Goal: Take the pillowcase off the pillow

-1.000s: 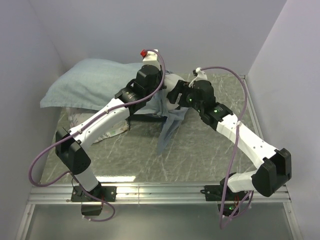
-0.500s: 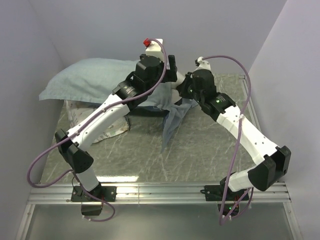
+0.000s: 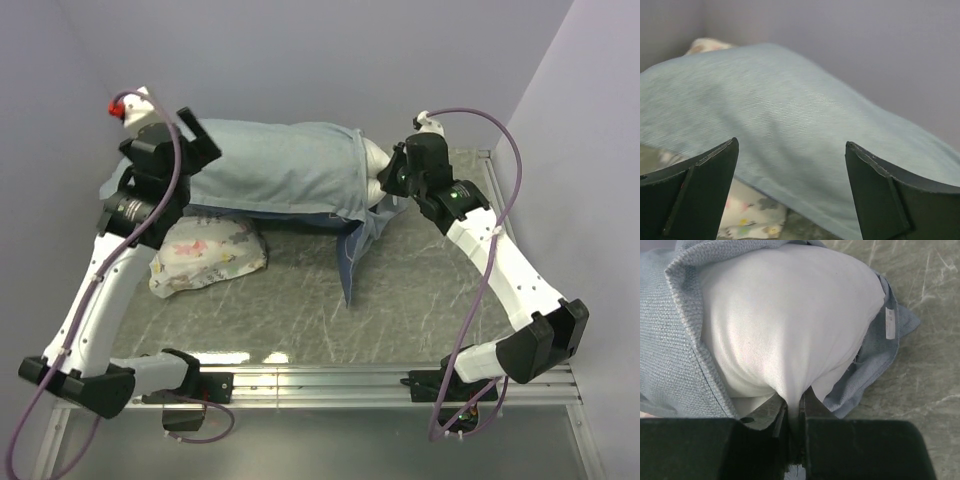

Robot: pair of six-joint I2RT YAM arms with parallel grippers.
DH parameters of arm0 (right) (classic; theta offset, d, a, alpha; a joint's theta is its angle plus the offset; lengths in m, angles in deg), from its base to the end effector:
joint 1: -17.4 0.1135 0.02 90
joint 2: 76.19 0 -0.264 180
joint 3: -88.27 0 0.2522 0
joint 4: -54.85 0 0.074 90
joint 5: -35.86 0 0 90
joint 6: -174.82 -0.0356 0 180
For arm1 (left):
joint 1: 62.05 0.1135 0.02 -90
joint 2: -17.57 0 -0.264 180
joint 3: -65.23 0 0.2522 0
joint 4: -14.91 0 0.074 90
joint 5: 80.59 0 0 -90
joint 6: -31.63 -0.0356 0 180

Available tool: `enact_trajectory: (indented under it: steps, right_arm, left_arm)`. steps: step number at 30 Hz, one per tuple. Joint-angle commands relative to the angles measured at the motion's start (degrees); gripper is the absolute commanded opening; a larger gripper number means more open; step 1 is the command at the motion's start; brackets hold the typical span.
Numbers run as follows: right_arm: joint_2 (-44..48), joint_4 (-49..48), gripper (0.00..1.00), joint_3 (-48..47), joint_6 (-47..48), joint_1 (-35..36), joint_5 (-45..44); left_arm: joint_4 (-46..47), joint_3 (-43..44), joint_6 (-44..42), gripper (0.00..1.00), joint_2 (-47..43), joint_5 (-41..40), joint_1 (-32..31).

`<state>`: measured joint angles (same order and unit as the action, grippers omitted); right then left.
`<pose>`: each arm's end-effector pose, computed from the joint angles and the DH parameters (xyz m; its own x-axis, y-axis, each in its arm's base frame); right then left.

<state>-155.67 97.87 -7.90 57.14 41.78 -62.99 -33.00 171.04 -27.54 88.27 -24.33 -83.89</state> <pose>0.2857 0.1235 0.3971 -0.4889 0.2824 -0.8254 -0.0623 0.9324 0.3559 0.2302 -0.0710 0.4848 -0.0775 -0.4281 -0.9004 -0.2715 0.8781 -0.3941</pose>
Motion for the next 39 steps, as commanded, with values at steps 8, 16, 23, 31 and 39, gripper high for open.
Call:
enact_trajectory:
  steps: [8, 16, 23, 31, 39]
  right_arm:
    - [2.0, -2.5, 0.00, -6.3, 2.9, -2.6, 1.0]
    - [1.8, -2.9, 0.00, -5.2, 3.3, -2.7, 2.7]
    - [0.8, -3.9, 0.00, -5.0, 4.0, -2.8, 4.9]
    - [-2.5, -7.7, 0.00, -5.0, 4.5, -3.0, 9.9]
    - [-1.3, -7.7, 0.00, -8.0, 2.1, -7.3, 10.1]
  left_arm:
    - [0.7, -12.9, 9.3, 0.95, -1.2, 7.0, 19.3]
    - [5.9, -14.4, 12.2, 0.99, 2.3, 14.6, 30.9]
    - [13.8, -14.3, 13.6, 0.85, 7.6, 22.2, 34.4]
    - [20.3, -9.2, 13.4, 0.00, 12.1, 28.8, 36.0]
    - [21.1, 4.3, 11.1, 0.01, 14.9, 30.0, 36.0]
